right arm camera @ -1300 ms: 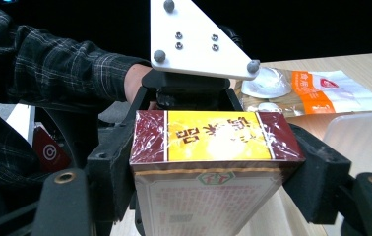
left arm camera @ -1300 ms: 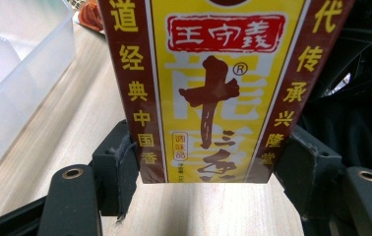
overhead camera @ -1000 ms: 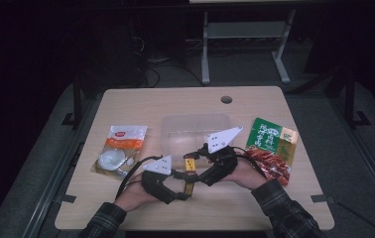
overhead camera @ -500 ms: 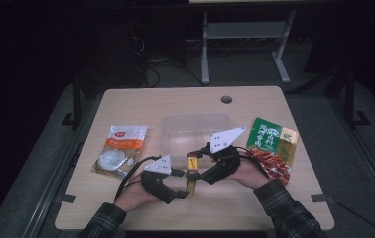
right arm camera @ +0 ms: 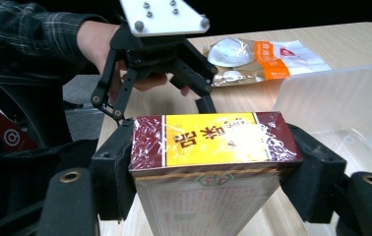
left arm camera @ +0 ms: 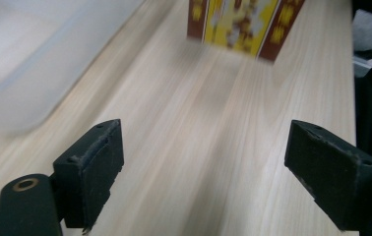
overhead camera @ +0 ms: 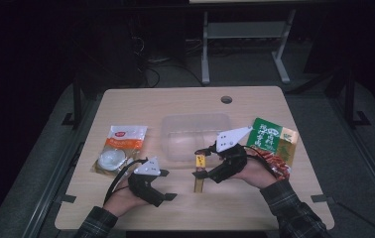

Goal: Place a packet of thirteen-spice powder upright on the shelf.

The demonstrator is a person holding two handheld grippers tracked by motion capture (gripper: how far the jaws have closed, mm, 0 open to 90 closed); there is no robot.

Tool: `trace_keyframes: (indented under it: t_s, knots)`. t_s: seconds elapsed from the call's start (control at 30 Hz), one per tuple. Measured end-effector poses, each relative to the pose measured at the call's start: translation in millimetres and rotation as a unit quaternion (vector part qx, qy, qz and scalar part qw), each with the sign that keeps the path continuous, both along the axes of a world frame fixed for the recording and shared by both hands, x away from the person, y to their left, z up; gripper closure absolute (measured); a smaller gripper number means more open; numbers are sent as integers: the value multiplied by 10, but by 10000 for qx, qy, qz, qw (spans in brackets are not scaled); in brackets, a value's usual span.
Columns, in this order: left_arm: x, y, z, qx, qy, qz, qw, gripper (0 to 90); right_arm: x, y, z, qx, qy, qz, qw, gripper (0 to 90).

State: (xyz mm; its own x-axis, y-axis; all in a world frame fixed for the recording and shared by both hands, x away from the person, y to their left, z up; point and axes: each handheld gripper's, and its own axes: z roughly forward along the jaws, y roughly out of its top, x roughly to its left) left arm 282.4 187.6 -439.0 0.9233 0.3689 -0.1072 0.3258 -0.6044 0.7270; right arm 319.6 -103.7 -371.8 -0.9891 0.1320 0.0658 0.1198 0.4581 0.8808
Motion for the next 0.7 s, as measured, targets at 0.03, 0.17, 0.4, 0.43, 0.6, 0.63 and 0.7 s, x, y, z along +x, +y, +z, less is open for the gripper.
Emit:
trace_keyframes:
  t_s: [0.03,0.17,0.4,0.43,0.6,0.63,0.7]
  knots:
    - [-17,23,-6,32,23,41,10000,132,3,-9,4,-12,11,-18,10000,309]
    - [-52,112,-18,111,3,164,9998,124,37,-32,15,-56,-36,-32,10000,309]
    - [-14,149,-46,133,42,276,9995,125,145,-82,78,-107,-80,-113,9998,310]
    - [-6,153,-46,150,29,261,9995,125,164,-89,96,-72,-103,-122,9998,310]
    - [6,171,-46,131,29,280,9995,128,275,-104,206,-117,-215,-130,9996,310]
    - [10,174,-46,132,24,269,9995,128,301,-107,230,-111,-258,-105,9995,310]
    - [18,179,-48,119,13,272,9996,129,336,-109,266,-80,-285,-93,9995,310]
